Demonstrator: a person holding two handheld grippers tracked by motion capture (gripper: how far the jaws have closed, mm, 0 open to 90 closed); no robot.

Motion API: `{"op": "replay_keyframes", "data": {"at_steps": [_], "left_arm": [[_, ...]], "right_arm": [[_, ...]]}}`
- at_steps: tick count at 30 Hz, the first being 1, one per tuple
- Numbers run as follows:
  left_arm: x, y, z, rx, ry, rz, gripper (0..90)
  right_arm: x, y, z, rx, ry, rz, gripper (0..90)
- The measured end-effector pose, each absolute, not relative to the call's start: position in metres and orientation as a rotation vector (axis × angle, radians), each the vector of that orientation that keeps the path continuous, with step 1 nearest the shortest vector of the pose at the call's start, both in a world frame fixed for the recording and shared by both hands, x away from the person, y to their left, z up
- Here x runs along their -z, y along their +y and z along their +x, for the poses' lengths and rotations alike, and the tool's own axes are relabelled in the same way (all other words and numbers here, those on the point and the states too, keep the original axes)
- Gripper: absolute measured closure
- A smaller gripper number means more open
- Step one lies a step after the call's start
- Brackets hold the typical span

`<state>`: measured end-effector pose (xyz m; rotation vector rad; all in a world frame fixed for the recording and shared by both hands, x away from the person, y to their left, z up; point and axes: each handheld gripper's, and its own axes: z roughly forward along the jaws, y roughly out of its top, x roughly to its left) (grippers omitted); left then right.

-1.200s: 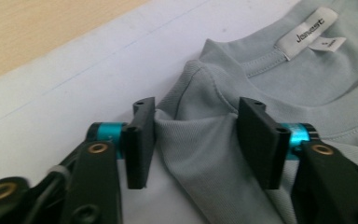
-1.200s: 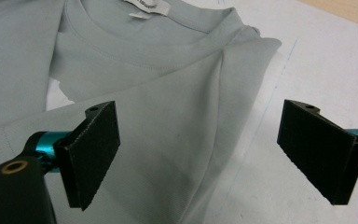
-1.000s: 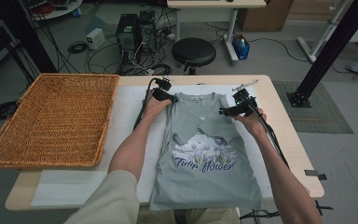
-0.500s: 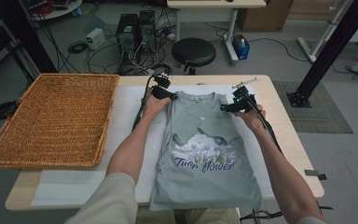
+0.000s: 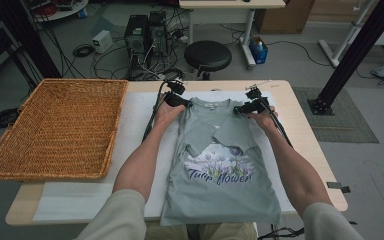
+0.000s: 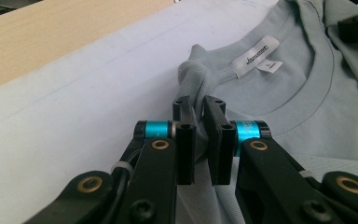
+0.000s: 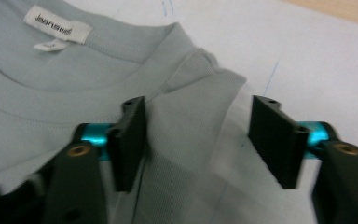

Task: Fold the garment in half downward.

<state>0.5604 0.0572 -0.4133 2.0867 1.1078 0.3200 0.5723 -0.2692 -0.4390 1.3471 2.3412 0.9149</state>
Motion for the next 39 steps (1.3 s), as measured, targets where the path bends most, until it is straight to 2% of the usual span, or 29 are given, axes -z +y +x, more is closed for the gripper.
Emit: {"op": "replay_keyframes", "data": {"at_steps": [2, 4, 6, 17, 23, 34, 39], "left_arm": [[0.413, 0.058, 0.56, -0.324, 1.11, 2.087, 82.9], [0.413, 0.06, 0.56, -0.326, 1.117, 2.075, 82.9], [0.412, 0.062, 0.558, -0.333, 1.124, 2.06, 82.9], [0.385, 0.083, 0.557, -0.396, 1.135, 1.98, 83.0], [0.358, 0.084, 0.569, -0.445, 1.101, 1.958, 82.9], [0.301, 0.091, 0.593, -0.531, 1.056, 1.879, 82.9], [0.297, 0.088, 0.585, -0.537, 1.026, 1.887, 82.9]], "right_arm": [[0.437, -0.268, 0.571, -0.924, 2.36, 1.331, 72.3], [0.437, -0.264, 0.57, -0.915, 2.382, 1.289, 80.5], [0.435, -0.262, 0.568, -0.89, 2.379, 1.275, 84.3], [0.399, -0.263, 0.553, -0.985, 2.26, 1.183, 86.0], [0.383, -0.266, 0.561, -1.051, 2.224, 1.19, 86.0], [0.326, -0.263, 0.586, -1.163, 2.126, 1.138, 86.0], [0.317, -0.27, 0.585, -1.157, 2.117, 1.148, 85.9]]}}
